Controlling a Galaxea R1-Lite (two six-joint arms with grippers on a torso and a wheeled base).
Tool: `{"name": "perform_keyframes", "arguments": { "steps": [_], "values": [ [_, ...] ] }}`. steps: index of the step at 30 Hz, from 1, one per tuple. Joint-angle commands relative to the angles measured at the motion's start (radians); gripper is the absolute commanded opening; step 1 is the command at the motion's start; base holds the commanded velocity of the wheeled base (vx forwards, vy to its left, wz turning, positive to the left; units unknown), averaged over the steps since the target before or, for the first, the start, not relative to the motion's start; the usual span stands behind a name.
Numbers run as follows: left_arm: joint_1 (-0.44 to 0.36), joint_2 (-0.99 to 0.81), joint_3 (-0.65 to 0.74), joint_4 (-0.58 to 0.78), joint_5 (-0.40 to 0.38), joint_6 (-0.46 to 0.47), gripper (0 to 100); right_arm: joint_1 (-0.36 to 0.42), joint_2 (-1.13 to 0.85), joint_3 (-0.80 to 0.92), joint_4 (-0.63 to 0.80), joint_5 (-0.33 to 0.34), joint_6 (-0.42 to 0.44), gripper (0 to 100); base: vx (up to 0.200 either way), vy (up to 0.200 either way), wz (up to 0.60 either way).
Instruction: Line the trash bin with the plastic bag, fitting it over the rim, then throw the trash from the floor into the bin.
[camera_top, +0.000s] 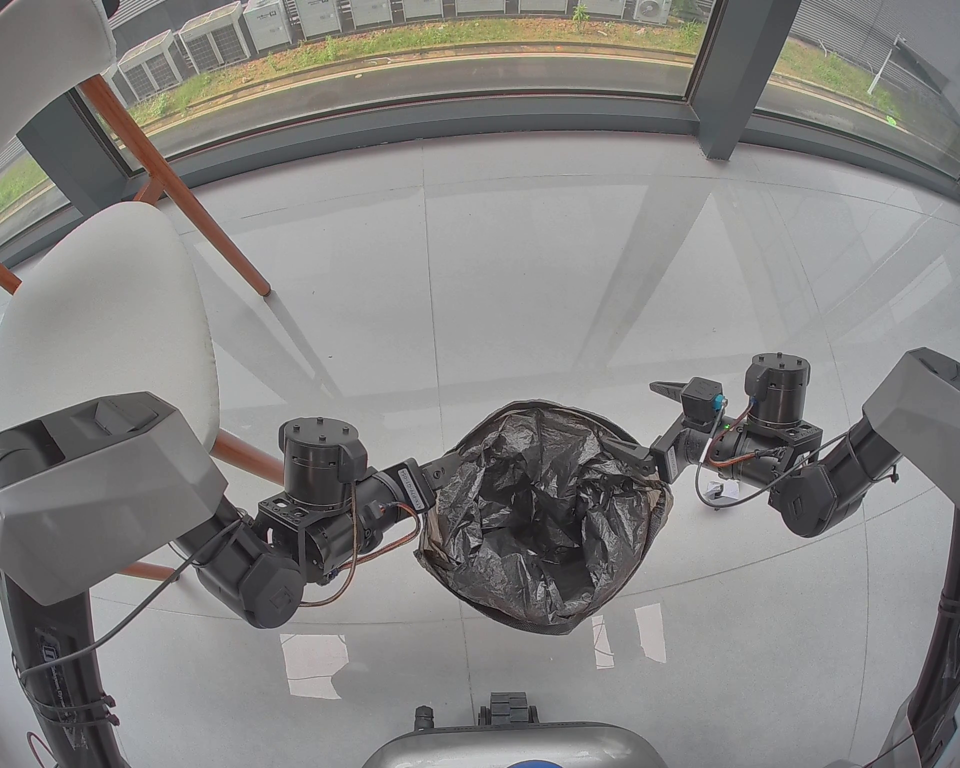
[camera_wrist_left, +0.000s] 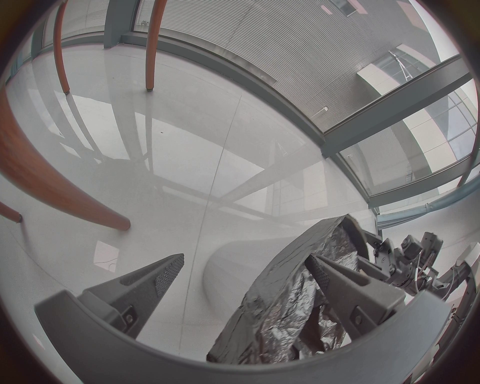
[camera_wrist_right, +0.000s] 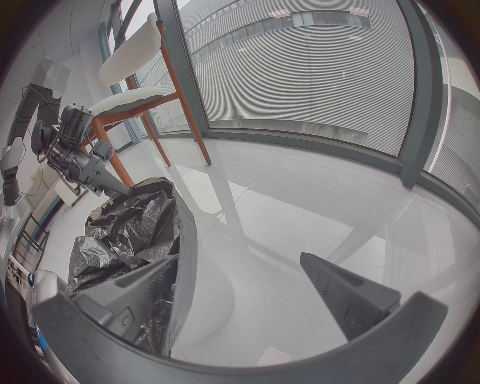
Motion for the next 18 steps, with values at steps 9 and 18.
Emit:
{"name": "perform_keyframes", "arguments": {
  "steps": [9,18],
  "values": [
    [-0.004,-0.042,0.015,-0.061,-0.015,-0.01,100,-0.033,-0.038,0.003,-0.001,0.01,0.017,100,0.0,0.0,0.0],
    [-0.008,-0.2,0.197,-0.133,-0.051,-0.085,100,-0.039,-0.251,0.098,0.018,-0.009,0.115,100,0.0,0.0,0.0]
  ]
}}
